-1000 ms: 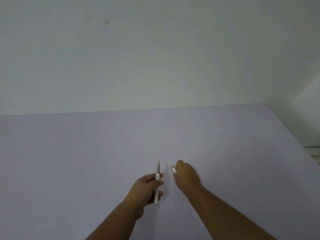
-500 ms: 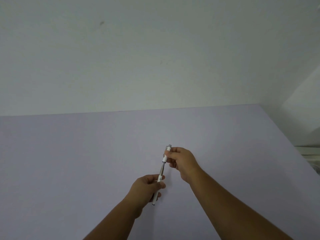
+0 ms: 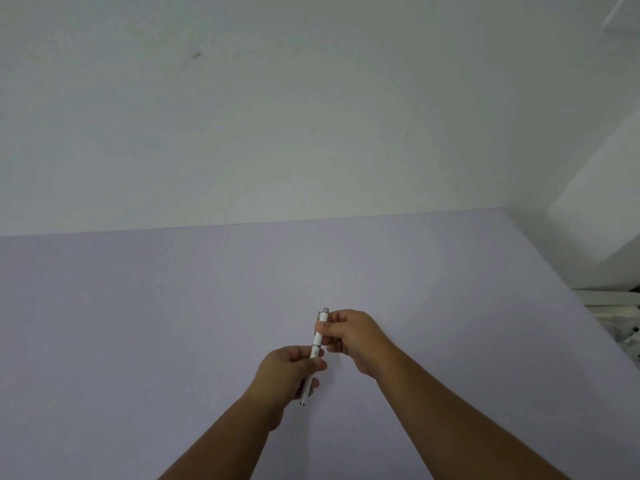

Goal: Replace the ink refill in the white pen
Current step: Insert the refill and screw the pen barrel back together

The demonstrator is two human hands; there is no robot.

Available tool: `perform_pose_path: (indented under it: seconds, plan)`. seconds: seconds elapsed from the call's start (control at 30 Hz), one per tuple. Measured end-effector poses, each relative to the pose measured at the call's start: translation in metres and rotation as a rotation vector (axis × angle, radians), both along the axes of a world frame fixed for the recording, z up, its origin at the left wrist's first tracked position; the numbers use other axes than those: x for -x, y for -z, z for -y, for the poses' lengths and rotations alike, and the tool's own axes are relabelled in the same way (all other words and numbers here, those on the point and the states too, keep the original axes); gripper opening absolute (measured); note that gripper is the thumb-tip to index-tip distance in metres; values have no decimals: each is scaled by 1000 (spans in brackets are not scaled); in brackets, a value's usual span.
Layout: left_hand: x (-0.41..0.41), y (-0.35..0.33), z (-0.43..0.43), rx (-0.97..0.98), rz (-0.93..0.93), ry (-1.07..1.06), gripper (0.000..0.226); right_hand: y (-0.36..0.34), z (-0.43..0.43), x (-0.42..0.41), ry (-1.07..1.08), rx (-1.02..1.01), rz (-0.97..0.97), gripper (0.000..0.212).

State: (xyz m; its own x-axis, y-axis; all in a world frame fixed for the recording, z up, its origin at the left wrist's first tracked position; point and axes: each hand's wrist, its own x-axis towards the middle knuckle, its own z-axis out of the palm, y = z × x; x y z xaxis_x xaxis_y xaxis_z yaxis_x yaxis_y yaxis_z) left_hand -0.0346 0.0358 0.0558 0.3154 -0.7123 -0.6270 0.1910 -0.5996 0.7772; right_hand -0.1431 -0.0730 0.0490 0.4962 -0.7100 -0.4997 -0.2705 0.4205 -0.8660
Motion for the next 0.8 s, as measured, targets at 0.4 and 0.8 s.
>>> perform_pose_path:
  seconds: [0.4,0.8]
  plan:
    - [5,22,9,-47,-32,-51,11,15,20,24,72,337,-503,23]
    - [19,70,28,-103,308,-103,13,65,-6,45,-87,491,-765,14]
